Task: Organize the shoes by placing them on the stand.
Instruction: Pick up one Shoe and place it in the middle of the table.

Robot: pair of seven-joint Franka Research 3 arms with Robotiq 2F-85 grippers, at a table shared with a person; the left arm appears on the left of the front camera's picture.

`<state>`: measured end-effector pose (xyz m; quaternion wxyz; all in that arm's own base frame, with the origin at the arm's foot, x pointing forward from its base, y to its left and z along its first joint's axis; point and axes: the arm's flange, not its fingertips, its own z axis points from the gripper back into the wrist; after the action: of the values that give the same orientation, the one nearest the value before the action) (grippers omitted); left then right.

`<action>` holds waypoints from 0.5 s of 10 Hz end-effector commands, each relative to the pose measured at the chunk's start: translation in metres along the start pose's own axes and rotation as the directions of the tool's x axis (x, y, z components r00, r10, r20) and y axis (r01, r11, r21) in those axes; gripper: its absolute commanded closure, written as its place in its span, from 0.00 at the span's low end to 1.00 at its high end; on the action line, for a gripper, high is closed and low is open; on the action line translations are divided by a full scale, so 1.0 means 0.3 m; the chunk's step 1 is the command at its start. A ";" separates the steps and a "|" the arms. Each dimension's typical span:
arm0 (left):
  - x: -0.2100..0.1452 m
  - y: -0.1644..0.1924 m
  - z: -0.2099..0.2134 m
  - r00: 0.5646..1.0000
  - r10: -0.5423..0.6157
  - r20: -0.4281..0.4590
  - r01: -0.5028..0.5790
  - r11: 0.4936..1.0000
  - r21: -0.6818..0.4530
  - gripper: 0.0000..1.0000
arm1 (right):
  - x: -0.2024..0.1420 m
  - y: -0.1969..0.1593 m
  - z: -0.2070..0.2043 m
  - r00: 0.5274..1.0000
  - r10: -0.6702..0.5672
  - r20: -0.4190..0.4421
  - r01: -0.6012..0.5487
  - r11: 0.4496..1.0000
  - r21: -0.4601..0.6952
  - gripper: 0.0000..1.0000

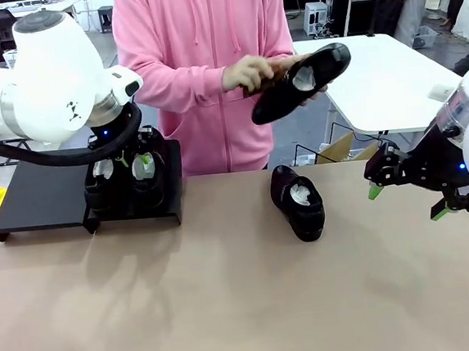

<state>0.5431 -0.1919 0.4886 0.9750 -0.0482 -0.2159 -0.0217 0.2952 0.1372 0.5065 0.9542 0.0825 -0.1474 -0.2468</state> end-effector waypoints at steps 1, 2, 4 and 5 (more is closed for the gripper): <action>-0.100 -0.053 0.174 0.997 -0.013 0.079 0.013 1.000 -0.003 0.56 | 0.011 0.005 -0.002 1.000 0.010 -0.001 -0.010 1.000 0.024 0.00; -0.153 -0.075 0.237 0.995 -0.026 0.096 0.027 1.000 -0.011 0.56 | 0.011 0.005 -0.002 1.000 0.010 -0.001 -0.010 1.000 0.024 0.00; -0.271 -0.111 0.333 0.996 -0.085 0.025 0.086 0.995 -0.048 0.56 | 0.011 0.005 -0.002 1.000 0.010 -0.001 -0.010 1.000 0.024 0.00; -0.328 -0.140 0.324 0.986 -0.145 -0.084 0.134 0.984 -0.118 0.56 | 0.011 0.005 -0.002 1.000 0.010 -0.001 -0.010 1.000 0.024 0.00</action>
<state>0.4215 -0.2289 0.5485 0.9698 -0.0666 -0.2226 -0.0735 0.2954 0.1372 0.5063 0.9543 0.0824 -0.1470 -0.2469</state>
